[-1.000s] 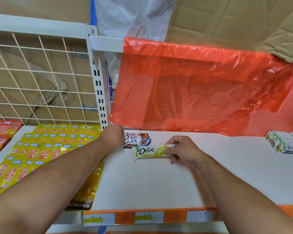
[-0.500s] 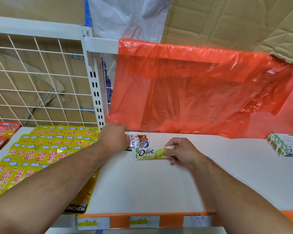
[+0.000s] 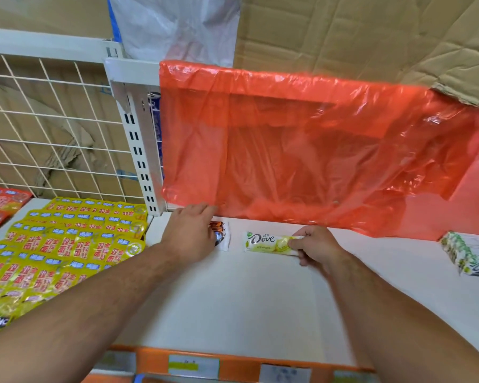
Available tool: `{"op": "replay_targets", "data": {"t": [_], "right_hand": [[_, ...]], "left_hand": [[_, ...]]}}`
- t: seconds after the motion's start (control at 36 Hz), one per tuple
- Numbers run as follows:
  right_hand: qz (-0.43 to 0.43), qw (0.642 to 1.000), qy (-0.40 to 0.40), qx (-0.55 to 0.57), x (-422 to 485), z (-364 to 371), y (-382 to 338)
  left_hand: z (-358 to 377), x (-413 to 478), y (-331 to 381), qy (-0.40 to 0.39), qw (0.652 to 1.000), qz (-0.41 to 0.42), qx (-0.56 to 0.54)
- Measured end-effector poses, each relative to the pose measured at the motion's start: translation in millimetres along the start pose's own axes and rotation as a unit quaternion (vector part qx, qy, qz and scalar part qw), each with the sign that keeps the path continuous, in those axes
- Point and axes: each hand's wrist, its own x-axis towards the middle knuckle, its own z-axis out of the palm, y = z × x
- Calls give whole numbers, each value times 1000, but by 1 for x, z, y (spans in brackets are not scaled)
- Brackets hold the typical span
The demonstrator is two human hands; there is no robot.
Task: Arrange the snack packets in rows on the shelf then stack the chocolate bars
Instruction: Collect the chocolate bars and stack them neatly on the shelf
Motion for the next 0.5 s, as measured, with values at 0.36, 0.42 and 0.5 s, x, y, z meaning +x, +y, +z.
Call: {"op": "replay_targets", "data": {"t": [0.36,0.42,0.5], "right_hand": [[-52,993,70,-81,30,21,-7],[-63,990,73,-107,33,22,-7],[-82,983,84,-141,37,23,-6]], "left_hand": [[5,-8,17,-11,999,-45,26],[5,-11,18,-3,999,-45,18],[5,-15,17,8,999,-47,13]]}}
